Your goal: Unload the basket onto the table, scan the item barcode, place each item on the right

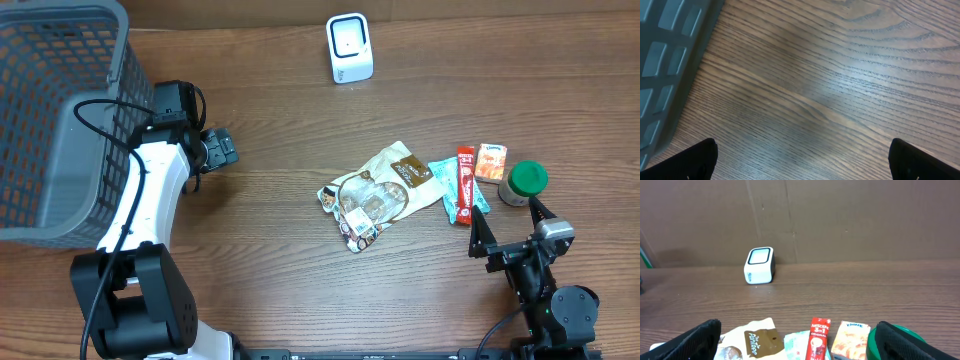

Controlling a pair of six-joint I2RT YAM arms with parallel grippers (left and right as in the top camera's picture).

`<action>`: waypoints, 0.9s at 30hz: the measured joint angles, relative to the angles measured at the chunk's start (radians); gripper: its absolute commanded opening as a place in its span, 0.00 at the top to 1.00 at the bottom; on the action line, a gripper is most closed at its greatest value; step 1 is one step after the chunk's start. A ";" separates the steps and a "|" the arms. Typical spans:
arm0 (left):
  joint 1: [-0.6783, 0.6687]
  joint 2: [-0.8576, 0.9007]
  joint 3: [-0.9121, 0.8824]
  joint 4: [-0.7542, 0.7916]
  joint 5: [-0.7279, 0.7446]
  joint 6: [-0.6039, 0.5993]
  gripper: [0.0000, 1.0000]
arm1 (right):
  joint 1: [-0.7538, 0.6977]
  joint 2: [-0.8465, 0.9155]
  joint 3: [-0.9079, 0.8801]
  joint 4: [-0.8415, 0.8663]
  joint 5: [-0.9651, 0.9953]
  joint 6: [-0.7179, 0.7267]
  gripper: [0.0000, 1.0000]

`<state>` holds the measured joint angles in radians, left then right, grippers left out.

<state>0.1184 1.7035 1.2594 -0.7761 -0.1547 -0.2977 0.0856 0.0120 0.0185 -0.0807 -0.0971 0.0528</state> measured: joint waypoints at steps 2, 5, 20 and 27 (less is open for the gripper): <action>0.000 0.000 0.000 0.000 0.000 0.000 0.00 | 0.000 0.000 0.000 0.000 0.001 0.000 0.00; 0.000 0.000 0.000 0.000 0.000 0.000 0.00 | 0.000 0.000 0.000 0.000 0.001 0.000 0.00; -0.006 -0.020 0.000 0.000 0.000 0.000 0.00 | 0.000 0.000 0.000 0.000 0.000 -0.001 0.00; -0.043 -0.249 0.000 0.000 0.001 0.000 0.00 | 0.000 0.000 0.000 0.000 0.000 0.000 0.00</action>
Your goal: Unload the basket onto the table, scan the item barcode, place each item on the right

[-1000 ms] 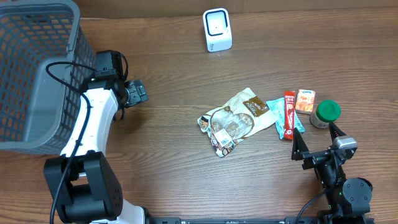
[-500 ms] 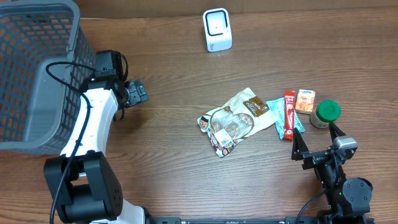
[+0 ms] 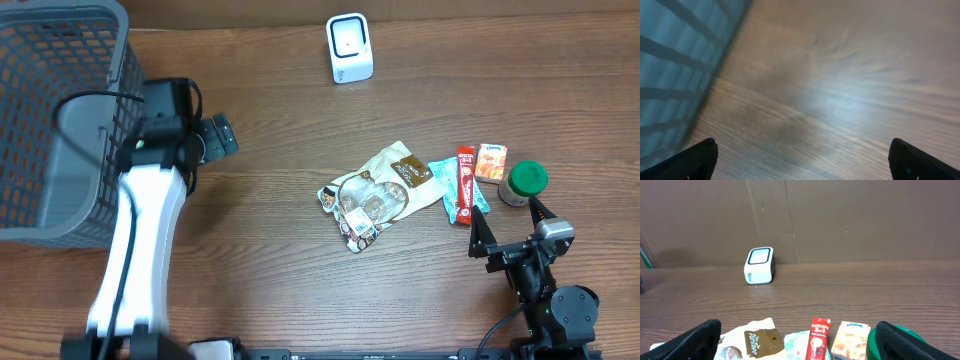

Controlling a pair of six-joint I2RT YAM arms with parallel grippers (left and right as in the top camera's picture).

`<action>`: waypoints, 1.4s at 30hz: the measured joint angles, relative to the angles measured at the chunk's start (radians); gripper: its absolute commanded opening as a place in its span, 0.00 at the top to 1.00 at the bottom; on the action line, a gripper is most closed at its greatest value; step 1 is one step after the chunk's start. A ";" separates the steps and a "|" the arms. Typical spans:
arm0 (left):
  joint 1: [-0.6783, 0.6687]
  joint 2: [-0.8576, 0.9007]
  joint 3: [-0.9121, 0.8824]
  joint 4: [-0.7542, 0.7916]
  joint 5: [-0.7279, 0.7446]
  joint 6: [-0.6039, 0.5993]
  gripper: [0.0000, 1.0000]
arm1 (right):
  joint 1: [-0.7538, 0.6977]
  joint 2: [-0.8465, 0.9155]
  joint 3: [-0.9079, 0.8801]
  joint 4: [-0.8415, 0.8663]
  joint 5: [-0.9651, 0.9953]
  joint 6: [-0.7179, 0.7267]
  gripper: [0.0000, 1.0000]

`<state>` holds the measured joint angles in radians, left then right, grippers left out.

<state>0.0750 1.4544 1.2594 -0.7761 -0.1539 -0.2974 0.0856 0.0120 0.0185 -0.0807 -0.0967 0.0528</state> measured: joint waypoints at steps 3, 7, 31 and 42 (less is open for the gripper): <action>-0.003 -0.171 0.000 0.002 0.000 0.000 0.00 | 0.000 0.000 0.000 0.000 0.000 0.000 0.00; -0.003 -0.388 0.003 0.003 -0.001 0.000 0.00 | 0.000 0.000 0.000 0.000 0.000 0.000 0.00; -0.003 -0.933 -0.175 -0.214 -0.001 -0.011 0.00 | 0.000 0.000 0.000 0.000 0.000 -0.001 0.00; -0.003 -1.249 -0.451 -0.148 0.004 -0.011 0.00 | 0.000 0.000 0.000 0.000 0.000 -0.001 0.00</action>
<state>0.0715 0.2058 0.8089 -0.9245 -0.1501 -0.3084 0.0856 0.0120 0.0185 -0.0807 -0.0963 0.0521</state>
